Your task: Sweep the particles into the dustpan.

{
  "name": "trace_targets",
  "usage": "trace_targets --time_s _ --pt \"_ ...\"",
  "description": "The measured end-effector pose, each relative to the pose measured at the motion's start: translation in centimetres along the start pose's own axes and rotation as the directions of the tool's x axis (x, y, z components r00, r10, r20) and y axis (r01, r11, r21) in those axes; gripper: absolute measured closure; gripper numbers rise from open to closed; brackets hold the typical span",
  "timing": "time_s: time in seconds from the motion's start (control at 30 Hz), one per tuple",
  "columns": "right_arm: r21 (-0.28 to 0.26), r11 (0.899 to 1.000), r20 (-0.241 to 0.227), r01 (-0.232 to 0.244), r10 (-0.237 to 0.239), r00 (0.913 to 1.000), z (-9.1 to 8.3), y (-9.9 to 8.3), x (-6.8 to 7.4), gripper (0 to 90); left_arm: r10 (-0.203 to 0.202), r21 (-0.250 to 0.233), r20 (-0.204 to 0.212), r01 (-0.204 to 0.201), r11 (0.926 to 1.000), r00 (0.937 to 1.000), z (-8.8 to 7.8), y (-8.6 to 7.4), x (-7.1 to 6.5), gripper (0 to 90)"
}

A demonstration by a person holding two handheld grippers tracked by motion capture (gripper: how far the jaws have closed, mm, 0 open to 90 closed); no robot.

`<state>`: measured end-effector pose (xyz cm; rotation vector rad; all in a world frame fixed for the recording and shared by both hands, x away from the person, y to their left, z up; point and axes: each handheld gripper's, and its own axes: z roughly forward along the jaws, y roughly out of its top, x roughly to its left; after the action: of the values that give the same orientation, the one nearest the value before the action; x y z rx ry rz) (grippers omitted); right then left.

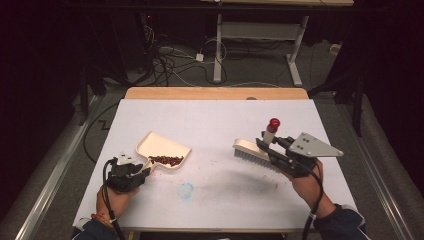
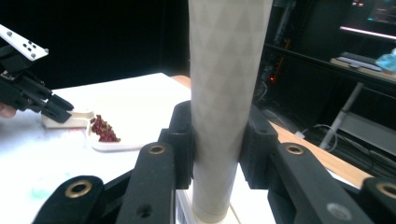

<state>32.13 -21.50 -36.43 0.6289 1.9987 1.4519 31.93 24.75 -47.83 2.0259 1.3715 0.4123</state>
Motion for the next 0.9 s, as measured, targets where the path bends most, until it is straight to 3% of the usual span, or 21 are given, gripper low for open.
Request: trace_targets --time_s 0.27,0.6,0.7,0.83,0.9 --pt "0.054 0.999 -0.008 0.002 -0.002 1.0 -3.5 -1.4 -1.6 70.2 -0.005 0.0 -0.009 0.005 1.0 1.0 0.4 0.5 0.4 63.4" --pt "0.125 0.992 -0.008 -0.014 0.015 0.9999 -6.0 -2.7 -1.9 70.2 -0.023 -0.014 -0.021 0.023 0.9996 0.9995 0.7 1.0 0.7 63.5" --pt "0.158 0.987 -0.049 -0.005 0.013 0.9987 -6.5 -3.0 -1.9 70.2 -0.025 -0.019 -0.026 0.024 0.9995 0.9993 0.8 1.3 0.7 63.5" --pt "0.183 0.983 -0.069 0.008 0.005 0.9976 -6.6 -3.4 -1.7 70.2 -0.028 -0.023 -0.031 0.027 0.9994 0.9991 1.1 1.4 0.7 63.5" --pt "0.206 0.978 -0.086 -0.004 0.023 0.996 -6.5 -3.6 -1.6 70.2 -0.023 -0.022 -0.035 0.023 0.9995 0.9991 1.1 1.4 0.7 63.5"
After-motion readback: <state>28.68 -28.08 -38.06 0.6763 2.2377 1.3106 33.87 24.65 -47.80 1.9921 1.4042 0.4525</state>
